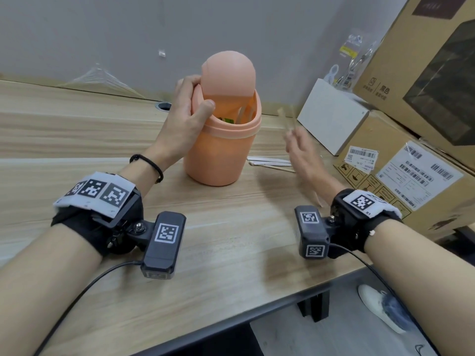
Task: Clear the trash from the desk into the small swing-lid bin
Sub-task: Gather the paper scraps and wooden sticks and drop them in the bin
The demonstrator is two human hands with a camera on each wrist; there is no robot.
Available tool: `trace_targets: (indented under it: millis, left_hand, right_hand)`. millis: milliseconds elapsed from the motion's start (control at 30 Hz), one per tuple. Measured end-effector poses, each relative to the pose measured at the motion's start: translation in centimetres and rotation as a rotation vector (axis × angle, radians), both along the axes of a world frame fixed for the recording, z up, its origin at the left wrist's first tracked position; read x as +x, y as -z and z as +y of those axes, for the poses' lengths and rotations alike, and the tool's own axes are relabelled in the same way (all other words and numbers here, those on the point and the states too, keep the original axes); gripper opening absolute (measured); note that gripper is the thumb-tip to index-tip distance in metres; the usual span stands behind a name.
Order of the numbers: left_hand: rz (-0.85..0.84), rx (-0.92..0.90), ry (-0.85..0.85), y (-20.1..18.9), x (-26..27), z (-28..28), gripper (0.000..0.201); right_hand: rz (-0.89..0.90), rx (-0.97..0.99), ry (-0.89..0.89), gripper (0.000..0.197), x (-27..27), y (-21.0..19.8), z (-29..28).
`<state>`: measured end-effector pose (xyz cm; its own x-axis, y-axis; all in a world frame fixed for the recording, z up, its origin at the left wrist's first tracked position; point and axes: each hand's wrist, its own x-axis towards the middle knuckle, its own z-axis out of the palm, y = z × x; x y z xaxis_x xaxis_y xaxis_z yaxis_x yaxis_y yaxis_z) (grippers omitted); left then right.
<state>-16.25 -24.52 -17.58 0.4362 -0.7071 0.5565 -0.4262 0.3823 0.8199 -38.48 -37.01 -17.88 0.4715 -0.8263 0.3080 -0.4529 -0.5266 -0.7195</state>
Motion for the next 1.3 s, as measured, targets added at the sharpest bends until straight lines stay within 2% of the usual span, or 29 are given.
trace_targets:
  millis: [67, 167, 300, 467, 600, 833, 1033, 1133, 1300]
  left_hand:
    - [0.001, 0.004, 0.001, 0.0, 0.0, 0.0, 0.043]
    - [-0.002, 0.001, -0.007, 0.1, 0.0, -0.1, 0.044]
    - [0.0, -0.011, -0.007, 0.2, 0.0, -0.2, 0.043]
    - [0.009, -0.014, -0.001, 0.2, 0.0, -0.1, 0.042]
    - [0.009, -0.007, -0.001, 0.1, 0.1, -0.1, 0.043]
    - [0.007, -0.024, -0.008, 0.2, 0.0, -0.3, 0.044]
    - [0.012, -0.027, 0.0, 0.2, 0.0, -0.3, 0.042]
    - [0.014, -0.036, 0.011, 0.2, 0.0, -0.2, 0.04]
    - [0.007, -0.04, -0.002, 0.2, 0.0, -0.3, 0.044]
  right_hand:
    - [-0.241, 0.094, 0.063, 0.026, 0.7, -1.7, 0.2]
    - [-0.534, 0.232, 0.039, 0.036, 1.4, -3.6, 0.6]
    - [-0.691, 0.254, -0.022, 0.044, 2.2, -4.4, 1.8]
    - [-0.609, 0.281, -0.006, 0.046, 2.6, -1.0, 2.4]
    - [-0.575, 0.392, 0.073, 0.046, 2.0, 1.5, 2.6]
    - [-0.592, 0.4, 0.011, 0.048, 1.6, -0.9, 2.0]
    - [-0.458, 0.466, 0.042, 0.048, 1.2, 1.6, 2.2]
    - [-0.491, 0.486, -0.009, 0.049, 1.2, 0.5, 1.8]
    - [-0.538, 0.426, -0.096, 0.038, 1.1, -2.0, 1.3]
